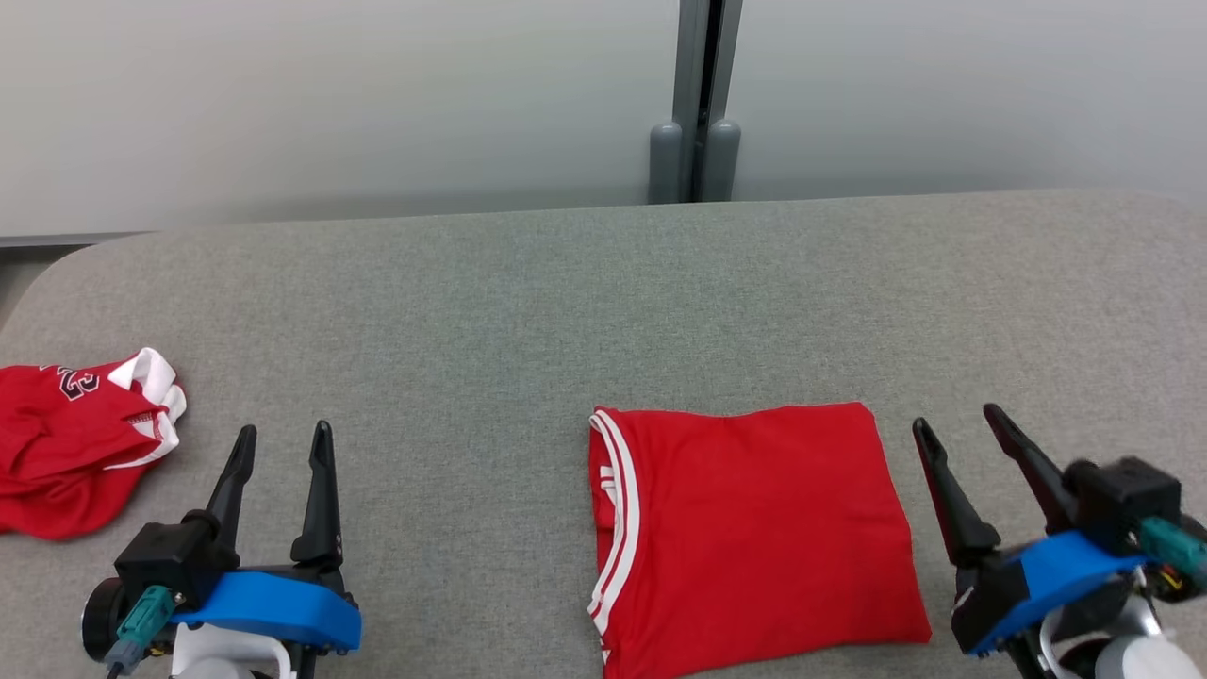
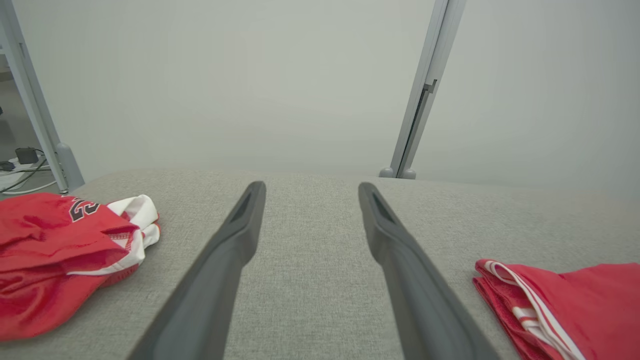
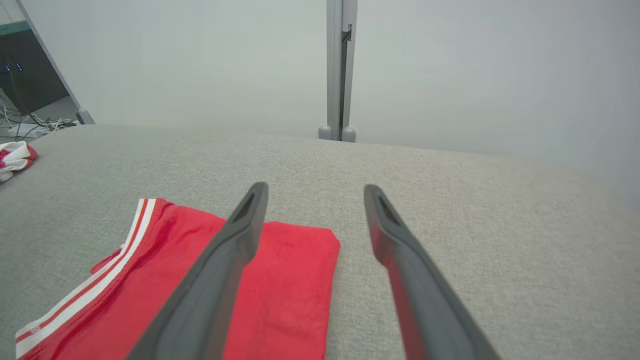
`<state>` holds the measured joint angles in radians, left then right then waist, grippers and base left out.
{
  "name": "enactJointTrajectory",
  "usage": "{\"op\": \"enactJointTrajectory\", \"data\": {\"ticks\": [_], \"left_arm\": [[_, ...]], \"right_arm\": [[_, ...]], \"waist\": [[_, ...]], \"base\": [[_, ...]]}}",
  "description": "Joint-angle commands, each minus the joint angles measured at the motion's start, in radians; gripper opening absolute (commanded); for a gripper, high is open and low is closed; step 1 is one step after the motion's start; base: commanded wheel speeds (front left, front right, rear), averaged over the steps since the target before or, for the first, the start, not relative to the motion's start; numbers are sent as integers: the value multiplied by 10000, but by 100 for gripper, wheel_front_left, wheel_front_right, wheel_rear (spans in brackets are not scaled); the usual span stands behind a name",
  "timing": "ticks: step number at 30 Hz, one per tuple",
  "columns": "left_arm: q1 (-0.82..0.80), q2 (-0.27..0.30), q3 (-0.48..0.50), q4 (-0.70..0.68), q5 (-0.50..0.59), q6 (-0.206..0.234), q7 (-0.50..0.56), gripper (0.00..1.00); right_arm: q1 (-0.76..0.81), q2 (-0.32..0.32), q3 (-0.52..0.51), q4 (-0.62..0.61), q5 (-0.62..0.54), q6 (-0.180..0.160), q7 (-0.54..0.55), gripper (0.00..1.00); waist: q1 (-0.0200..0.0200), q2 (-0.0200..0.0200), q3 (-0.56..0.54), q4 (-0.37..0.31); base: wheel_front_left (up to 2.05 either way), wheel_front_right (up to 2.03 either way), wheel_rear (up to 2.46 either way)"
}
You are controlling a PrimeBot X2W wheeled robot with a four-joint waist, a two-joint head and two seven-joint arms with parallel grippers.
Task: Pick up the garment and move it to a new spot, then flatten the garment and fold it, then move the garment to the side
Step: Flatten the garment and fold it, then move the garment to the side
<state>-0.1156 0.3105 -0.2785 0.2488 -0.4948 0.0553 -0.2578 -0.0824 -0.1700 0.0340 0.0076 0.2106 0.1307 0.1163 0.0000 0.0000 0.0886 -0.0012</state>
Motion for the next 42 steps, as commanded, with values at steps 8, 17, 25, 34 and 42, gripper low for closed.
{"op": "enactJointTrajectory", "data": {"ticks": [8,17,25,34,42], "left_arm": [[897,-188,567,-517,398,117,-79,100],[1997,-583,982,-685,703,-1,-82,100],[2112,-748,1126,-636,833,-139,-84,100],[1934,-720,1087,-578,920,-208,-84,100],[1845,-670,1043,-659,946,-183,-73,100]], "right_arm": [[1007,207,-522,776,-277,1,-2115,100],[855,111,-457,1170,-125,1,-2217,100],[667,131,-217,1342,-98,1,-2077,100],[483,27,-14,1474,-91,1,-2024,100],[387,238,-69,1479,-24,3,-911,100]], "waist": [[0,0,-543,-383],[0,0,-956,-572],[0,0,-1012,-483],[0,0,-972,-470],[0,0,-849,-308]], "base": [[0,0,0],[0,0,0],[0,0,0],[0,0,0],[0,0,0]]}}
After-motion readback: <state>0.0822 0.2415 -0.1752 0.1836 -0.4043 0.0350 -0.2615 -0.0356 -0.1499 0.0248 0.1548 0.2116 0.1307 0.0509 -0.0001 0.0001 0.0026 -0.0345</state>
